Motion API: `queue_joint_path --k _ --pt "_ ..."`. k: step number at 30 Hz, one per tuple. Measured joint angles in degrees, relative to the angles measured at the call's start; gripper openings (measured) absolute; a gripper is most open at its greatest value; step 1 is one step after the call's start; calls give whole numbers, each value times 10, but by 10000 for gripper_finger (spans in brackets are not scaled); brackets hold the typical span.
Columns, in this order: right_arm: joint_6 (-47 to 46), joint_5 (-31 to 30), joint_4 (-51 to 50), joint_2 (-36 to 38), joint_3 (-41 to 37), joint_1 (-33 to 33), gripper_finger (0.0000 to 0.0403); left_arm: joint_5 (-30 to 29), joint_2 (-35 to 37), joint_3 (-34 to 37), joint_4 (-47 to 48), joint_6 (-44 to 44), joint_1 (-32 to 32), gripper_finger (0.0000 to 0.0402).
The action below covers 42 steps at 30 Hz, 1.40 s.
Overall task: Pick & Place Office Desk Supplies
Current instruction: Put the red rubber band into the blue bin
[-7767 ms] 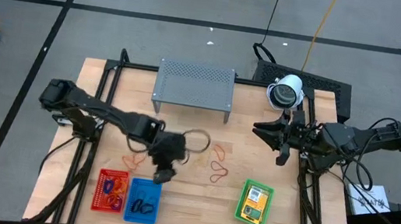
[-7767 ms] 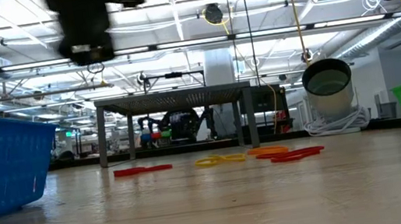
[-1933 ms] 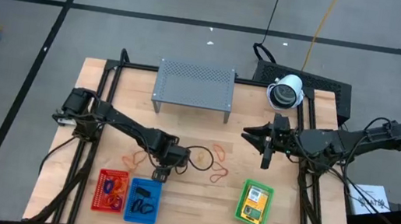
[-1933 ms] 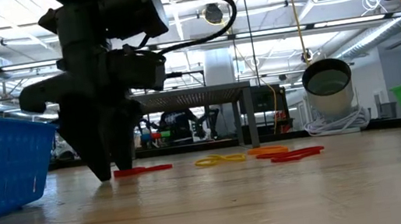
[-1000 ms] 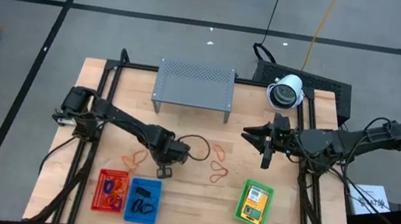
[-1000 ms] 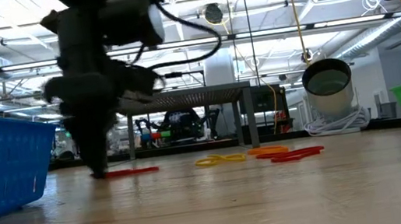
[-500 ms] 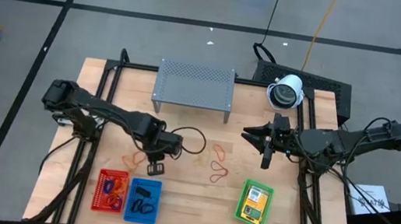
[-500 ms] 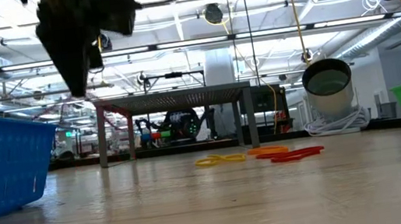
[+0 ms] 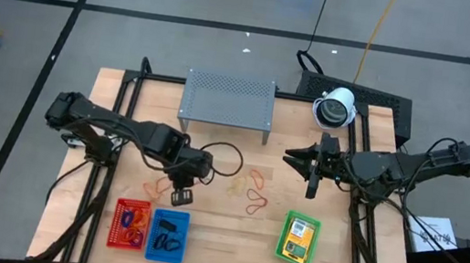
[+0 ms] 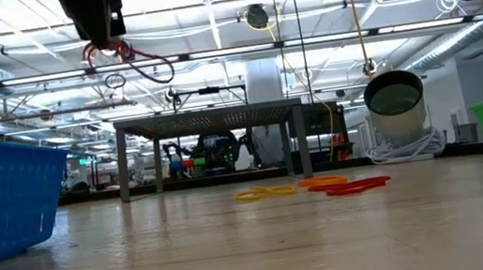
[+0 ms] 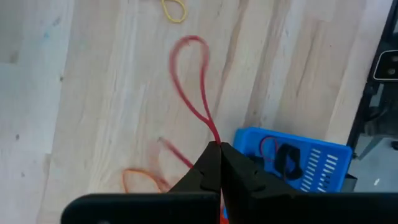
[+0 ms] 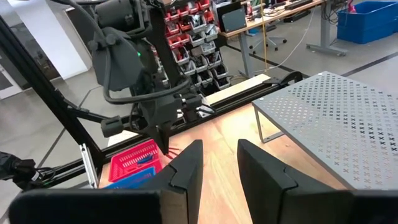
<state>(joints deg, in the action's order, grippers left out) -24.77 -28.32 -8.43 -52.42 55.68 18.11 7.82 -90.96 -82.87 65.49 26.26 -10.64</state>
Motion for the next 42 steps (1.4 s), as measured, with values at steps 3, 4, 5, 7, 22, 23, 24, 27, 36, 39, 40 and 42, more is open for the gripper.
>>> queue_joint_path --k 3,4,5,7,22,23,24,27,36,39,40,42 --pt "0 0 0 0 0 0 89 1 0 -3 0 1 0 0" --pt "0 0 0 0 0 0 89 6 0 -3 0 1 0 0" --pt "0 -1 0 0 0 0 89 13 0 -3 0 0 -2 0" --pt "0 -1 0 0 0 0 89 31 0 -3 -1 0 -8 0" --pt "0 -1 0 0 0 0 89 99 -9 -2 -28 80 -132 0" --pt "0 -1 0 0 0 0 89 96 -14 2 -31 85 -139 0" --pt "0 -1 0 0 0 0 89 95 -19 6 -35 90 -145 0" --pt "0 -1 0 0 0 0 89 96 -39 26 -69 102 -161 0" --pt "102 0 -1 12 0 6 89 83 -96 55 -161 125 -185 0" --pt "197 17 2 38 -6 12 89 76 -108 55 -164 125 -186 0" --pt "218 47 2 51 -12 11 89 73 -112 55 -164 128 -186 0" --pt "232 118 4 84 -30 0 89 68 -113 56 -164 134 -186 0"
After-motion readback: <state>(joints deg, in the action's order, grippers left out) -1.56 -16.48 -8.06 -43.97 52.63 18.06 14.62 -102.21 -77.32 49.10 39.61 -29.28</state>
